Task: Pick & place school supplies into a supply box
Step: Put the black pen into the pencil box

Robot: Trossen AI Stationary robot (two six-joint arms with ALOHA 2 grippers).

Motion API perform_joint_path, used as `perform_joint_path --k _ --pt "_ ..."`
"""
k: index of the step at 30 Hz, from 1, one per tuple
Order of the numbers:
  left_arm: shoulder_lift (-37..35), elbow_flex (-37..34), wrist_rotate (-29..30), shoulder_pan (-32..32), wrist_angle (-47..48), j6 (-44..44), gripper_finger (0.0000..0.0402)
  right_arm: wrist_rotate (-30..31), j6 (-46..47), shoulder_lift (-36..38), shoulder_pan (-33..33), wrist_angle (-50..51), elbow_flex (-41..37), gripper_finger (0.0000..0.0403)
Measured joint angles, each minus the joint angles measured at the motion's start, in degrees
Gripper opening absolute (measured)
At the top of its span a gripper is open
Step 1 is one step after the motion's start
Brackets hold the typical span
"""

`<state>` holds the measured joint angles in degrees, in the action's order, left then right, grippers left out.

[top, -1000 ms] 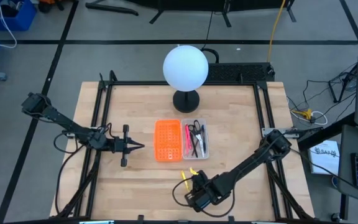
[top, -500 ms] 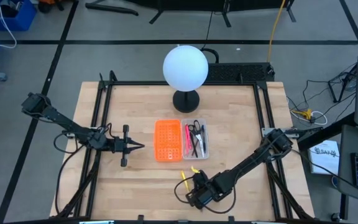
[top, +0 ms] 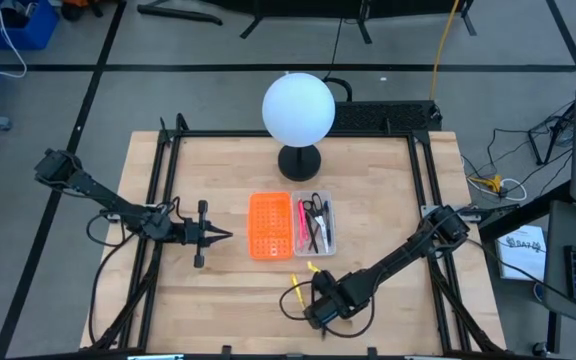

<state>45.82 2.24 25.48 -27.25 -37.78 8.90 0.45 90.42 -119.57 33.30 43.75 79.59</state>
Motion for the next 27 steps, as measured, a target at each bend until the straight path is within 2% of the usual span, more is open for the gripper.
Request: perform_joint_path --k 8,12,22,27 --pt "0.0 0.0 0.0 0.0 0.3 -0.1 0.0021 -2.3 -15.2 0.0 0.0 4.0 0.0 0.0093" --pt "0.0 0.0 -0.1 0.0 0.7 -1.8 0.0021 -2.3 -19.3 0.0 0.0 4.7 0.0 0.0088" --pt "0.0 0.0 -0.1 0.0 0.9 -2.5 0.0021 -1.7 -19.9 0.3 0.0 1.1 -2.8 0.0089" --pt "0.0 0.0 -0.1 0.0 1.7 -2.4 0.0021 -0.1 -18.9 2.9 -0.2 0.7 -3.1 0.0114"
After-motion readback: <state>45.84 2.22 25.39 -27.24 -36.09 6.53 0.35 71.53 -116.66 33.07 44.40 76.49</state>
